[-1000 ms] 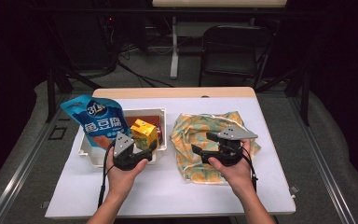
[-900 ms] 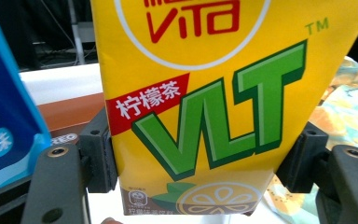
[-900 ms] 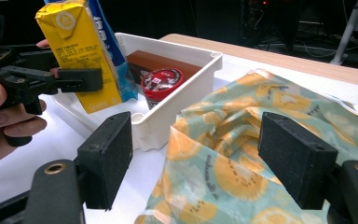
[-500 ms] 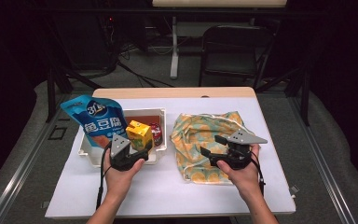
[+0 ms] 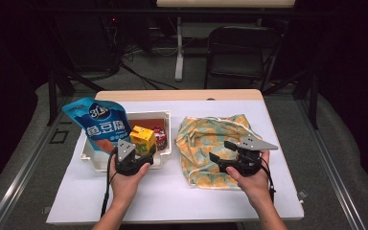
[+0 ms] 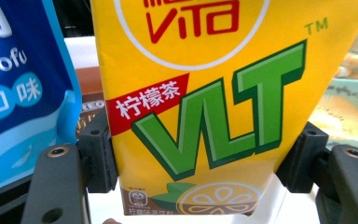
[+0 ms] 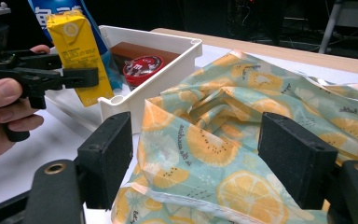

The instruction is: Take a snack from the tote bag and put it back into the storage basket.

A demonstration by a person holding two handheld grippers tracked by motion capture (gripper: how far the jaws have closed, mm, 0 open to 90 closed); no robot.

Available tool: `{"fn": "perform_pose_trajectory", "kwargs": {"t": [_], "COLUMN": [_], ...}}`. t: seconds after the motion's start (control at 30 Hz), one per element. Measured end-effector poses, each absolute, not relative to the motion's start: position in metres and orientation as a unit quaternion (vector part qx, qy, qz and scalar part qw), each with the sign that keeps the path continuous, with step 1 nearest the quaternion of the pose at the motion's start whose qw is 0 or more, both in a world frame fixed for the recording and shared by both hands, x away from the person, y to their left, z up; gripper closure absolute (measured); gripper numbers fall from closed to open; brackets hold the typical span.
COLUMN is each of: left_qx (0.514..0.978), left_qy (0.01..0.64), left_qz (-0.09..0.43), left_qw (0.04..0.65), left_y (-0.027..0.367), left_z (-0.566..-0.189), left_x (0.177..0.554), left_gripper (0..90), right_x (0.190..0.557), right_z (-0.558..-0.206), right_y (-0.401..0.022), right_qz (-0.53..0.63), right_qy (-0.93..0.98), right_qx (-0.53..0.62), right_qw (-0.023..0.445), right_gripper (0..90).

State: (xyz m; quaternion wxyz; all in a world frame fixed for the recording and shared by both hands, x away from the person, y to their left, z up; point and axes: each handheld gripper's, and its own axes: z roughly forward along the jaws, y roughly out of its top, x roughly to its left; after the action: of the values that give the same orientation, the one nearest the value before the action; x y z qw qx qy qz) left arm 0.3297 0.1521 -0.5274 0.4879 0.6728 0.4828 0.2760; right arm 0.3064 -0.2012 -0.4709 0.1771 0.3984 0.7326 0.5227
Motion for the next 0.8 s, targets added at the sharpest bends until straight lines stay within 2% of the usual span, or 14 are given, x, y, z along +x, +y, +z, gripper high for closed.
{"fn": "perform_pose_trajectory", "kwargs": {"t": [0.8], "left_qx": [0.658], "left_qy": [0.538], "left_qz": [0.285], "left_qw": [0.443], "left_y": [0.139], "left_z": [-0.559], "left_x": [0.339], "left_gripper": [29.6], "right_x": [0.307], "right_z": [-0.476], "right_y": [-0.202], "right_qz": [0.516], "right_qy": [0.736], "right_qx": [0.401], "right_qw": [0.178], "right_gripper": [26.1]}}
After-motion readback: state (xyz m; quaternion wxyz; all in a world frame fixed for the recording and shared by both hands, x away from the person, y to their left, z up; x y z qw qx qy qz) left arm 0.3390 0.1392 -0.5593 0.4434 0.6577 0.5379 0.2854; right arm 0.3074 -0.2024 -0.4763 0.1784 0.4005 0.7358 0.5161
